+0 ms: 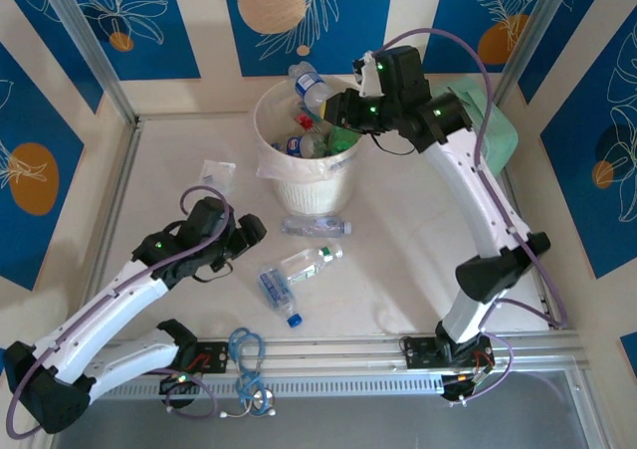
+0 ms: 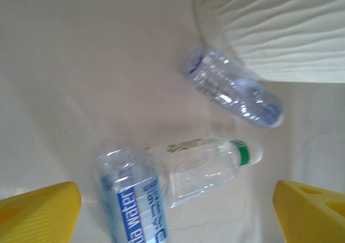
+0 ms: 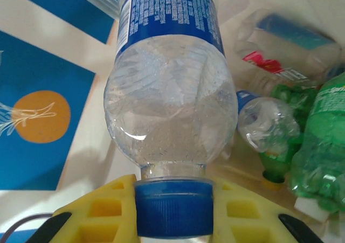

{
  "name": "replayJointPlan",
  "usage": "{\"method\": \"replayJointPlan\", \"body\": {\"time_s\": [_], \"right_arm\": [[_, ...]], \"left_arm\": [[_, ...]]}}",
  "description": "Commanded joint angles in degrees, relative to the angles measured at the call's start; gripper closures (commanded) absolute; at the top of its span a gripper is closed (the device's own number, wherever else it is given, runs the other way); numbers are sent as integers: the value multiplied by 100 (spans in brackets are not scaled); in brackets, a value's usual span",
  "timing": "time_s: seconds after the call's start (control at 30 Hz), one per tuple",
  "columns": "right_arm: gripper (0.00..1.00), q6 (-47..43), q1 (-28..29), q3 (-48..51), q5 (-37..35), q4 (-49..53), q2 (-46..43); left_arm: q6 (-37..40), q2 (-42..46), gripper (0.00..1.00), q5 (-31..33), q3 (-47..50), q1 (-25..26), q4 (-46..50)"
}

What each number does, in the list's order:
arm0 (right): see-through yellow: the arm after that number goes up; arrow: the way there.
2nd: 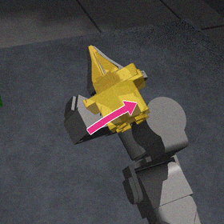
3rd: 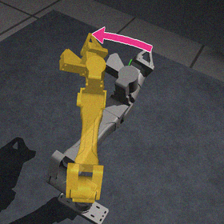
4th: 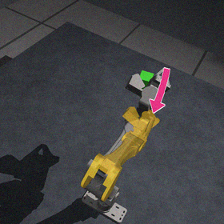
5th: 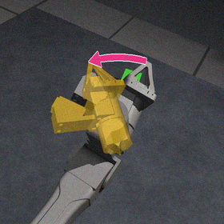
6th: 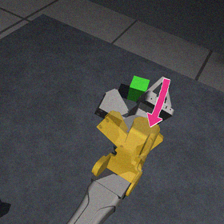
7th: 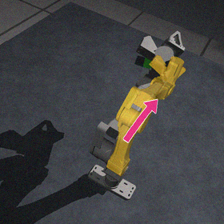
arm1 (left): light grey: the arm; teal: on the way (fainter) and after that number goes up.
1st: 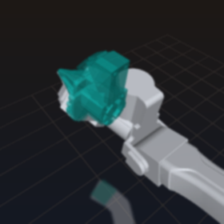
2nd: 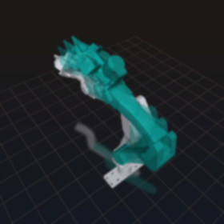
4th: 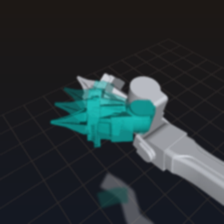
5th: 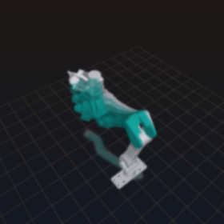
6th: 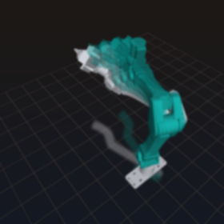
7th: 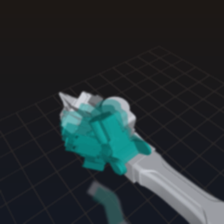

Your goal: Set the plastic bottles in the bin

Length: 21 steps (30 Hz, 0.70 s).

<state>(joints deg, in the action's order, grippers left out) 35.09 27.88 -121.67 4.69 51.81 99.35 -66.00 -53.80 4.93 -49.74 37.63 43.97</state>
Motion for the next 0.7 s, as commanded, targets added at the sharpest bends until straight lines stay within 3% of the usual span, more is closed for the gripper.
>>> {"method": "replayJointPlan", "body": {"time_s": [0.0,0.07,0.13,0.17,0.2,0.33,0.4,0.43,0.67], "right_arm": [[100,-119,-84,-413,-12,280,357],[97,-78,-120,-552,-11,314,573],[87,-31,-175,-655,-76,342,758],[76,9,-226,-720,-95,380,859],[58,60,-285,-826,-111,462,957],[34,91,-364,-1322,-240,931,1226],[15,35,-313,-1341,-219,984,1137],[11,1,-261,-1291,-248,965,1043],[11,-261,487,-480,-812,770,14]], "left_arm": [[-246,-122,8,199,141,160,499],[-387,-218,7,205,236,262,442],[-563,-341,7,105,359,353,298],[-650,-403,8,73,422,412,195],[-705,-466,8,70,471,480,108],[-798,-715,8,131,534,665,-27],[-853,-833,8,93,598,716,-131],[-883,-873,8,67,633,724,-197],[-1108,-1332,11,-106,748,772,-569]]}}
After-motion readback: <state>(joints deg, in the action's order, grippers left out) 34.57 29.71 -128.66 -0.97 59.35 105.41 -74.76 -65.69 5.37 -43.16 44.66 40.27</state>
